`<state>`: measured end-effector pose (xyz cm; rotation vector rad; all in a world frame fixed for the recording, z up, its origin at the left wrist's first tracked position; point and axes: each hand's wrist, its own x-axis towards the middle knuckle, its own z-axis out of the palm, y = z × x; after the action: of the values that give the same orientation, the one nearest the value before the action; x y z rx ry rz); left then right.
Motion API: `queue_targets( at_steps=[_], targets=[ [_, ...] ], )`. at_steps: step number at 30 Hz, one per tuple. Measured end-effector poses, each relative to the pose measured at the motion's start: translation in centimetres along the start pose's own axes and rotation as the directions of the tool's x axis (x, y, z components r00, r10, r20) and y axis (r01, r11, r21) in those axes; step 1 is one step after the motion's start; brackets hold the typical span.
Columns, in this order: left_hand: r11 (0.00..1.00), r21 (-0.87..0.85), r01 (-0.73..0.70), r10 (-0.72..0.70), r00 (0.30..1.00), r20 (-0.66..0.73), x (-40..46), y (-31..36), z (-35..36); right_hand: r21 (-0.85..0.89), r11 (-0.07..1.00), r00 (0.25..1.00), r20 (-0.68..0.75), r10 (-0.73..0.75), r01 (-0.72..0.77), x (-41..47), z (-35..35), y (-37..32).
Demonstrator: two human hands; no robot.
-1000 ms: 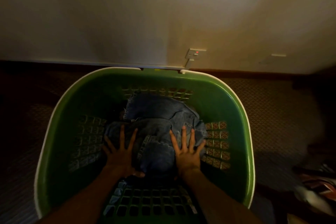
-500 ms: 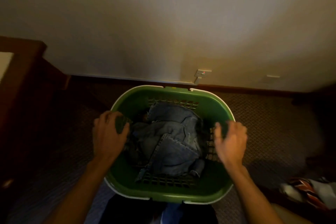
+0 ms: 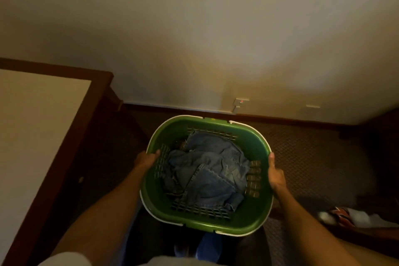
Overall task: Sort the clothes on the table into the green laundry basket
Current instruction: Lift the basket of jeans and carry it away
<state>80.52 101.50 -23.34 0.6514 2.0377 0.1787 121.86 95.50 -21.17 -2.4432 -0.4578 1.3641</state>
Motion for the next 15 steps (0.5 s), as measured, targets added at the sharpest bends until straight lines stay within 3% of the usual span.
queue_targets(
  at_steps=[7, 12, 15],
  targets=[
    [0.913, -0.393, 0.112, -0.050, 0.985, 0.164, -2.0, -0.3, -3.5, 0.054, 0.996, 0.998, -0.023, -0.064, 0.065, -7.4, -3.9, -2.7],
    [0.919, -0.394, -0.025, 0.060, 0.995, 0.076, -12.0, 3.4, -9.2, 0.053, 0.987, 0.988, -0.048, -0.150, 0.152, -11.3, -8.2, -5.7],
    [0.925, -0.372, -0.083, 0.110, 0.992, 0.053, -15.3, 3.3, -11.2, 0.019, 0.992, 0.992, -0.035, -0.123, 0.124, -13.5, -9.7, -6.2]
  ],
)
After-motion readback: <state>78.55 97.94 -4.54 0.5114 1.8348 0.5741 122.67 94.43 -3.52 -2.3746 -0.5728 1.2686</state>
